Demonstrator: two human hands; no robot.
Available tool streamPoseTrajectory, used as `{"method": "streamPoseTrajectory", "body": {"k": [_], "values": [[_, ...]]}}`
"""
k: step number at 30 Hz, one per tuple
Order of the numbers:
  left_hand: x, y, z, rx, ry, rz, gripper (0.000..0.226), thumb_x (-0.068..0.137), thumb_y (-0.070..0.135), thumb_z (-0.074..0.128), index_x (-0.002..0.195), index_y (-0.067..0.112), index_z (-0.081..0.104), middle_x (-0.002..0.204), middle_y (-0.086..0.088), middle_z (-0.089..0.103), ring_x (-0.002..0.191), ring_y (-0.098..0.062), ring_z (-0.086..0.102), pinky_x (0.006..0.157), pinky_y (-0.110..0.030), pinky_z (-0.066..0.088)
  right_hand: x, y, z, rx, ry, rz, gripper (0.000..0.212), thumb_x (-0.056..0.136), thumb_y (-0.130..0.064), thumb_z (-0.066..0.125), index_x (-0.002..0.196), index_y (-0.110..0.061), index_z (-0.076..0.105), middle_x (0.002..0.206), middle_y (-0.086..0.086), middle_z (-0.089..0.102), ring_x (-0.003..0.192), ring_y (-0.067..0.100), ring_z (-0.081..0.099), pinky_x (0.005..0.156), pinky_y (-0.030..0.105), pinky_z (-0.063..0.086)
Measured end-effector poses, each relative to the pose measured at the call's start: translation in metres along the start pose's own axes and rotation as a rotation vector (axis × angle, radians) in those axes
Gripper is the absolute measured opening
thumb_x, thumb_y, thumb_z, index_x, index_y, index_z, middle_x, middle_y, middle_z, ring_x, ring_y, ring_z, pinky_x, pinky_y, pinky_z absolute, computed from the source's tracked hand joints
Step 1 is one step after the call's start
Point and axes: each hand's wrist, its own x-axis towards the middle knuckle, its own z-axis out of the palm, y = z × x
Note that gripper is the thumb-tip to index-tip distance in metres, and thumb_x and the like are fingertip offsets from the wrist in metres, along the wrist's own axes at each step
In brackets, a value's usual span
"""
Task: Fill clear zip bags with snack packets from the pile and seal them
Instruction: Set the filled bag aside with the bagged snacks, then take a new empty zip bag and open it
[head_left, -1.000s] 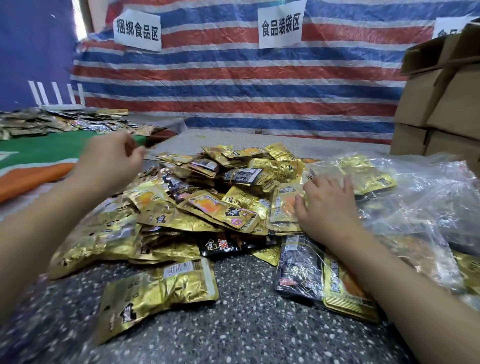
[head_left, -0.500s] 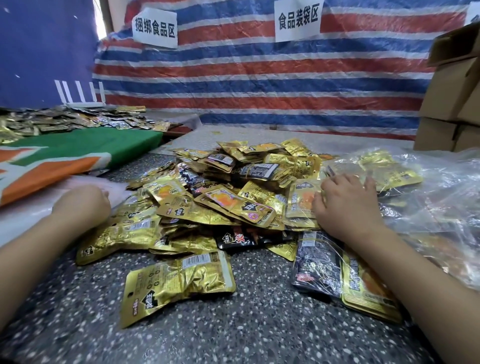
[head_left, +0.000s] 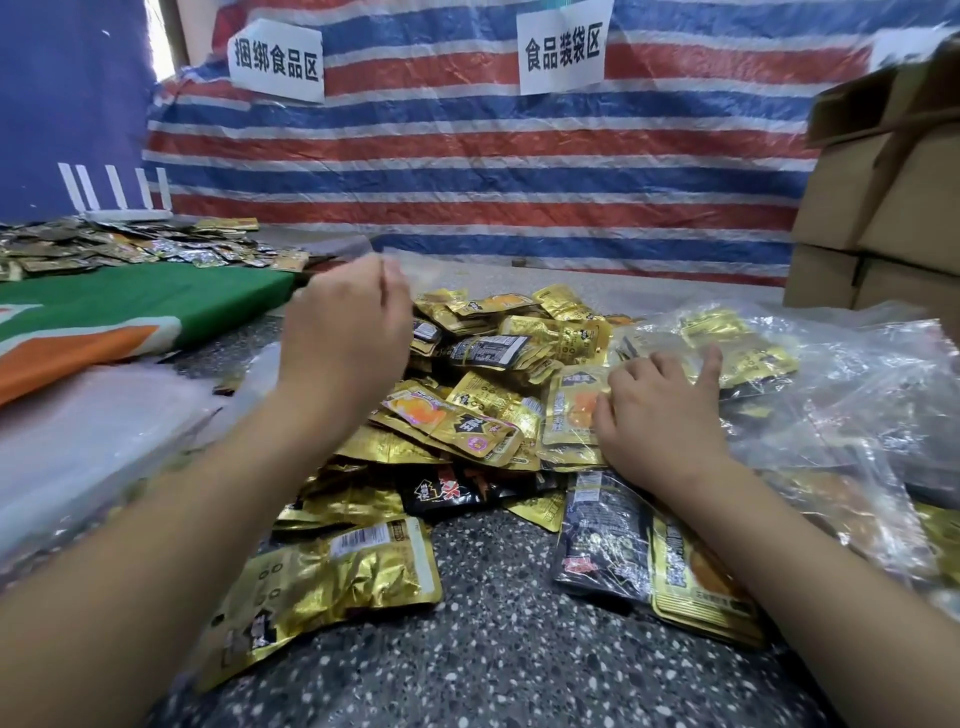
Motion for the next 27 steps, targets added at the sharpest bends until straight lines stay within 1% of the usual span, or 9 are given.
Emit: {"method": "streamPoseTrajectory", "body": {"k": [5,8,12,14,16,18,20,23,27], "values": [[-0.055,0.057,0.033,-0.294,-0.342,0.093,0.04,0.105,0.028,0.034,0.066,0.023,0.038,0.058,0.008,0.04,0.052,-0.006,0.037,0.052,-0.033,0.028,-0.004,0.0,-0.004,0.006,0.013,-0.002,0.053,0.096,-0.044,0.02,0.117,-0.017,0.061,0.131,0.005,0.06,0.132,0.028,0.046,0.114,0.069,0.0],[-0.074,0.056,0.044,-0.447,-0.515,0.031,0.036,0.103,0.035,0.033,0.075,0.02,0.049,0.065,0.008,0.049,0.058,-0.004,0.044,0.058,-0.03,0.038,-0.004,0.0,-0.006,0.035,0.156,-0.058,0.039,0.095,-0.038,0.036,0.096,-0.016,0.069,0.111,0.007,0.069,0.113,0.029,0.058,0.112,0.061,0.016],[-0.08,0.055,0.046,-0.518,-0.585,0.029,0.035,0.104,0.039,0.034,0.118,0.025,0.063,0.097,0.021,0.067,0.082,0.006,0.056,0.077,-0.009,0.045,-0.007,-0.009,-0.011,0.247,0.312,-0.107,0.028,0.091,-0.03,0.042,0.068,-0.018,0.052,0.074,0.005,0.063,0.07,0.022,0.049,0.077,0.04,0.04],[-0.082,0.058,0.044,-0.597,-0.522,0.007,0.037,0.104,0.037,0.035,0.129,0.026,0.06,0.081,0.038,0.061,0.076,0.015,0.053,0.068,-0.002,0.038,-0.009,-0.014,-0.017,0.404,0.303,-0.067,0.026,0.094,-0.028,0.047,0.071,-0.018,0.045,0.068,-0.001,0.053,0.062,0.017,0.043,0.063,0.034,0.04],[-0.082,0.06,0.042,-0.67,-0.455,-0.021,0.04,0.103,0.037,0.034,0.13,0.022,0.06,0.08,0.032,0.062,0.078,0.008,0.056,0.061,-0.007,0.037,-0.01,-0.014,-0.022,0.533,0.253,0.023,0.029,0.097,-0.033,0.05,0.074,-0.016,0.047,0.066,-0.004,0.05,0.058,0.014,0.046,0.054,0.032,0.035],[-0.082,0.062,0.038,-0.705,-0.431,-0.037,0.05,0.1,0.043,0.03,0.135,0.02,0.057,0.095,0.028,0.051,0.1,0.004,0.046,0.066,-0.015,0.04,-0.01,-0.011,-0.03,0.721,0.109,0.134,0.043,0.098,-0.043,0.048,0.066,-0.014,0.05,0.057,-0.002,0.054,0.049,0.014,0.047,0.051,0.03,0.035],[-0.082,0.061,0.035,-0.713,-0.422,-0.029,0.055,0.098,0.048,0.028,0.138,0.022,0.055,0.099,0.032,0.043,0.105,0.009,0.038,0.067,-0.005,0.038,-0.012,-0.014,-0.042,1.154,-0.165,0.326,0.057,0.099,-0.053,0.044,0.061,-0.013,0.057,0.05,0.001,0.057,0.041,0.014,0.045,0.047,0.025,0.036],[-0.08,0.059,0.032,-0.68,-0.437,0.006,0.054,0.098,0.05,0.028,0.139,0.025,0.053,0.117,0.012,0.067,0.107,0.002,0.057,0.084,0.004,0.035,-0.021,-0.018,-0.051,1.486,-0.469,0.512,0.062,0.098,-0.062,0.038,0.065,-0.013,0.058,0.05,0.001,0.057,0.038,0.012,0.042,0.042,0.022,0.028],[-0.082,0.06,0.029,-0.616,-0.514,0.151,0.046,0.103,0.042,0.031,0.143,0.027,0.049,0.139,0.012,0.055,0.125,0.005,0.047,0.103,-0.006,0.032,-0.04,-0.013,-0.048,1.593,-0.463,0.623,0.056,0.095,-0.061,0.043,0.068,-0.014,0.057,0.053,0.0,0.055,0.042,0.011,0.044,0.045,0.024,0.032]]}}
